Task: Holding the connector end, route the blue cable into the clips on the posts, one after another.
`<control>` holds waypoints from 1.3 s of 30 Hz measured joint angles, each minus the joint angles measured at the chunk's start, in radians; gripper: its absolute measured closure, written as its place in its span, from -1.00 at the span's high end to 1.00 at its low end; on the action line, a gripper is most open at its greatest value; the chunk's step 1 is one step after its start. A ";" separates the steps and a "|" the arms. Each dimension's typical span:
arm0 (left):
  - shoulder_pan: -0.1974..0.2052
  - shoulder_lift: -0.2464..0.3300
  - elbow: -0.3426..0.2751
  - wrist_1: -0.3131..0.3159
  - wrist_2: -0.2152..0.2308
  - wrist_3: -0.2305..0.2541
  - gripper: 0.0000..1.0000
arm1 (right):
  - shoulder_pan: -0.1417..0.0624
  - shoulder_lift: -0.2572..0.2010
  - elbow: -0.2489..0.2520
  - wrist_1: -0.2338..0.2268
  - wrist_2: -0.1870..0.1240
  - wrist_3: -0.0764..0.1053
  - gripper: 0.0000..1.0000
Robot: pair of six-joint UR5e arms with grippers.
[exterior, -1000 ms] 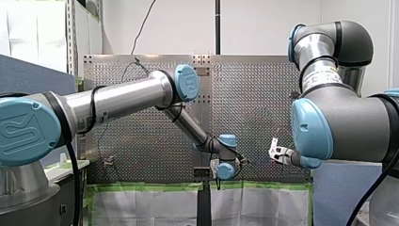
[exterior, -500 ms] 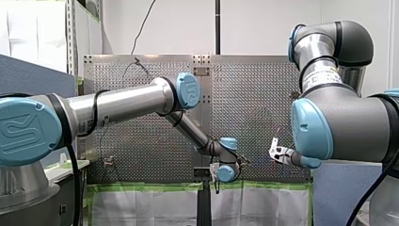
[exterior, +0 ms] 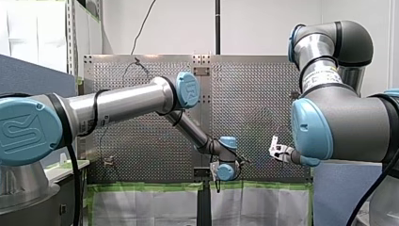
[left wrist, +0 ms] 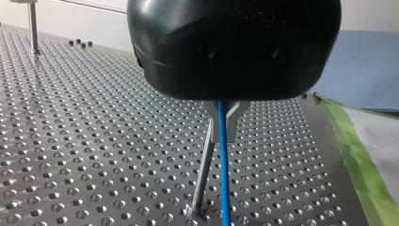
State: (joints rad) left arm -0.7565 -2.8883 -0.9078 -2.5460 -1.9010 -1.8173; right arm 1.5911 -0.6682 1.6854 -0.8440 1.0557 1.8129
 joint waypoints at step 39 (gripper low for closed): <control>0.041 -0.027 0.045 0.063 -0.013 0.017 -1.00 | -0.003 0.003 -0.042 -0.006 0.031 0.018 -1.00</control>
State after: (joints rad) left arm -0.7150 -2.9151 -0.8632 -2.4829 -1.9139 -1.8007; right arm 1.5880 -0.6655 1.6429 -0.8503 1.0871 1.8309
